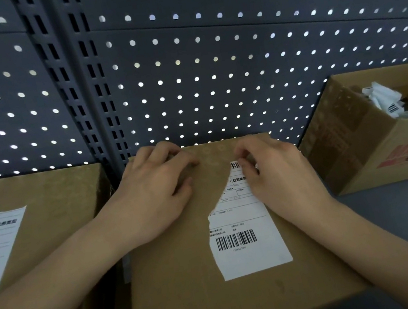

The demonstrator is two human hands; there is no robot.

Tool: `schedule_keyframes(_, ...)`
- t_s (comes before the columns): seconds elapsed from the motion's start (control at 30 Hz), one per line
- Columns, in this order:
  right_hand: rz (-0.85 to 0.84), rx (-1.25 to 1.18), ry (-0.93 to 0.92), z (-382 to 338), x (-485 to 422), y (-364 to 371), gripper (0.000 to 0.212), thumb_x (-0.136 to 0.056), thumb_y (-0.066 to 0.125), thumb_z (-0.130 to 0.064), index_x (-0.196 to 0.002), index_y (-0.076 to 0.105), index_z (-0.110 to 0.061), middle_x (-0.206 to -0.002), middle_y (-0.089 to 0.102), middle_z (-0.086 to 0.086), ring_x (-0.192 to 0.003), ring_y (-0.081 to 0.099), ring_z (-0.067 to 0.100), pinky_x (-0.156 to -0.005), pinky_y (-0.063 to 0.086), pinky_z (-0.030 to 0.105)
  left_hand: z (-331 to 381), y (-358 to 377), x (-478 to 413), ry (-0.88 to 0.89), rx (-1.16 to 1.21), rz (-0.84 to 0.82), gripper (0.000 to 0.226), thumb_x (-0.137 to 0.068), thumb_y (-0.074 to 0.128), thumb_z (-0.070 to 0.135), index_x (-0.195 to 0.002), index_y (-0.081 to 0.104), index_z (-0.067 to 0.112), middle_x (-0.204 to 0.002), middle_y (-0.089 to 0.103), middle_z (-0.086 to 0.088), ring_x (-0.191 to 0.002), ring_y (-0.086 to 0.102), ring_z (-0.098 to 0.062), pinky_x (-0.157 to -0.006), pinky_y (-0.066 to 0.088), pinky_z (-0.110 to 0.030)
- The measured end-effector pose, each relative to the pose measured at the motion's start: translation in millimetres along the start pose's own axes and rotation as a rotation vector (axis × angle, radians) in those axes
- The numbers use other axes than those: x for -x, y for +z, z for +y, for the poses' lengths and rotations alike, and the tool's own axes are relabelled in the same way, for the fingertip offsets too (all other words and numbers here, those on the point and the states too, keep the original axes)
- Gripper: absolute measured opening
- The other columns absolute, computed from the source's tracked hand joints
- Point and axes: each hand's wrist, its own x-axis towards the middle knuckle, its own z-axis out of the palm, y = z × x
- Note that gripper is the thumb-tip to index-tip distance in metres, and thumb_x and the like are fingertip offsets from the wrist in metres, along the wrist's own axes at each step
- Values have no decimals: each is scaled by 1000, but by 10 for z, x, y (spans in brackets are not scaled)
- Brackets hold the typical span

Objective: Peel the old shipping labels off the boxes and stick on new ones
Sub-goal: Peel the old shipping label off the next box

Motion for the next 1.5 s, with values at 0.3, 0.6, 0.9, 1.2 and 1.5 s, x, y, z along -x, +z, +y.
schedule_keyframes(0.3,-26,227,-5,-67,1,29,28,-77,69,2,-100,61,-12,-88,62,4,-61,61,30,-48,34,26,-14,14,5,14,-13,16,36,-97,49,31,-132,51,35,-129,44,12,-120,36,-15,-110,31,-42)
schedule_keyframes(0.6,-68,181,30,3,-41,44,13,-94,55,-17,-86,61,-8,-95,57,9,-69,61,31,-56,42,30,-3,2,3,1,-23,-13,39,-97,43,35,-135,48,36,-131,41,13,-122,33,-13,-112,28,-37)
schedule_keyframes(0.9,-169,178,36,3,-84,11,9,-90,57,-2,-89,62,-10,-95,54,3,-77,60,25,-62,42,27,3,0,8,1,-26,-25,41,-95,41,37,-136,47,37,-132,42,13,-123,32,-13,-111,29,-39)
schedule_keyframes(1.2,-57,-57,107,41,-35,-45,16,-92,56,-2,-83,63,-13,-86,59,-3,-72,50,5,-69,36,6,-3,-1,9,7,-27,-21,42,-95,40,38,-136,46,37,-133,41,13,-123,33,-13,-111,30,-41)
schedule_keyframes(1.5,-191,-102,153,77,-144,-145,15,-93,58,-12,-87,70,-17,-87,68,-7,-81,59,6,-72,40,7,-8,-4,14,4,-16,-25,39,-97,40,36,-136,46,37,-133,40,14,-124,31,-12,-112,28,-40)
